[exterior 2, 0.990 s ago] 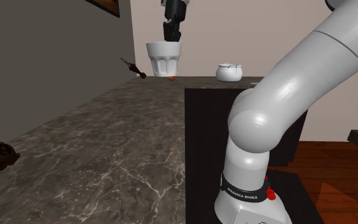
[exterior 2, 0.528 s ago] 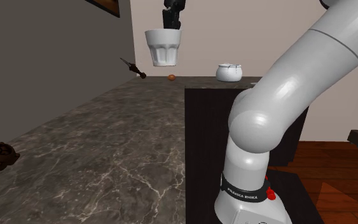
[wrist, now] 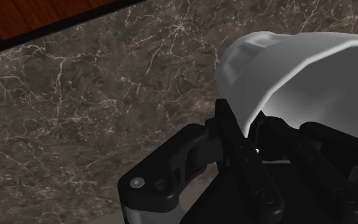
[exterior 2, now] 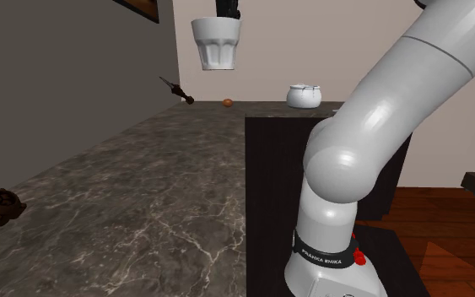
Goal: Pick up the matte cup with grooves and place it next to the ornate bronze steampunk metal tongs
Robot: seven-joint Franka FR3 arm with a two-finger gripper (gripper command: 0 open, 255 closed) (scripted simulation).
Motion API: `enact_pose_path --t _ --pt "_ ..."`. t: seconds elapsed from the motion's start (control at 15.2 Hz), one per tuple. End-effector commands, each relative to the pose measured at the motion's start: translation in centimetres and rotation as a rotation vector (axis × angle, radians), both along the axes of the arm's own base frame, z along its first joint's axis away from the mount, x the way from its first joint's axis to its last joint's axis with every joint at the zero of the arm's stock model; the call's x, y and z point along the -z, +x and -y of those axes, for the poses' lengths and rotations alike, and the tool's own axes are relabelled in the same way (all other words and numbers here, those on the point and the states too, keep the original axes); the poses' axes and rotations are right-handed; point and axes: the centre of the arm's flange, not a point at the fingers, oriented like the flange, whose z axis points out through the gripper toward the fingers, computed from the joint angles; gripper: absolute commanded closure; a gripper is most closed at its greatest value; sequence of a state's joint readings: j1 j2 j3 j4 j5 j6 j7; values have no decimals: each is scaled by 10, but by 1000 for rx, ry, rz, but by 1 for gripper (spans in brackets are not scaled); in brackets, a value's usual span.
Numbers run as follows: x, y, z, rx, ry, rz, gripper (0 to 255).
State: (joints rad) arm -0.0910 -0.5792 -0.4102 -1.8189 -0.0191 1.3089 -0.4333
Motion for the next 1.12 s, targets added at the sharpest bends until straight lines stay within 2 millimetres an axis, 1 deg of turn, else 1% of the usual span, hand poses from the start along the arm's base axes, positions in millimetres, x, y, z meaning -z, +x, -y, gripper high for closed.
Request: enact_pose_path --t 0.0,0.33,0.4,1.06 --pt "-10 1 0 0 0 0 255" --pt "-37 1 0 0 0 0 255" --pt "-38 1 0 0 0 0 255" --pt "-38 24 -130 0 0 0 255"
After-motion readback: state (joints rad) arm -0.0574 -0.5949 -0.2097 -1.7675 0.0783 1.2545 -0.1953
